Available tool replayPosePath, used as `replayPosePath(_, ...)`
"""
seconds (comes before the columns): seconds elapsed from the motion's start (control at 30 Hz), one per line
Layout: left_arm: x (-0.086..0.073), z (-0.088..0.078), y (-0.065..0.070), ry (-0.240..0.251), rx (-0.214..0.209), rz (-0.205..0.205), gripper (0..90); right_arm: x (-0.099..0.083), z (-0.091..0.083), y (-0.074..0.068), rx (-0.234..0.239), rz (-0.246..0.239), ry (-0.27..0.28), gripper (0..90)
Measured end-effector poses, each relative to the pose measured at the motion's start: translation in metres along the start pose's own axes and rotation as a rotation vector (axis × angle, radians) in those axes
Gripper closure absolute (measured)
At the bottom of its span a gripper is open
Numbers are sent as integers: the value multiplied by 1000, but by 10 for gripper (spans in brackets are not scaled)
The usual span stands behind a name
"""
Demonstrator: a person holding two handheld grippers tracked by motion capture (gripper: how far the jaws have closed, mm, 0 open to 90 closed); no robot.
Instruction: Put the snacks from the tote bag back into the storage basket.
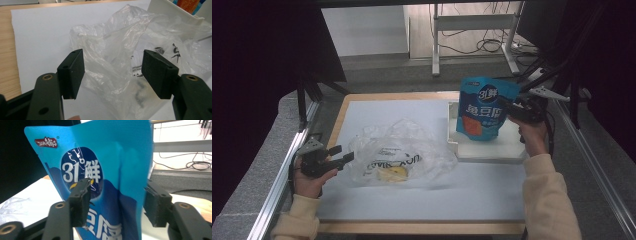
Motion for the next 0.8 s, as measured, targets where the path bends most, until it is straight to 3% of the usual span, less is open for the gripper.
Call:
replayPosePath(0.1, 1, -1, 1, 4, -2, 3, 355, -2, -5, 1, -11, 11, 1, 387)
replayPosePath(0.13, 2, 0, 1, 4, -3, 3, 355, -7, -10, 2, -34, 36, -22, 367)
replayPosePath(0.27, 1, 2, 2, 0, -6, 2, 355, -17, -24, -4, -49, 37, -41, 355)
replayPosePath(0.57, 2, 3, 4, 0, -14, 8, 354, -37, -52, -21, -18, 8, -47, 354)
replayPosePath(0.67, 2, 2, 5, 1, -16, 11, 354, -54, -59, -39, 33, -21, -65, 353)
replayPosePath(0.8, 2, 3, 6, 0, -18, 13, 354, -69, -58, -53, 72, -36, -94, 351)
Point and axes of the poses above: each handheld gripper's, and its own axes: z roughly forward along the jaws, x roughly out of its top, y roughly to its right, the point moved 6 cm from there along z, roughly forward along the jaws, and after that the axes turned 6 degrees about -y, right-handed, at the moved point
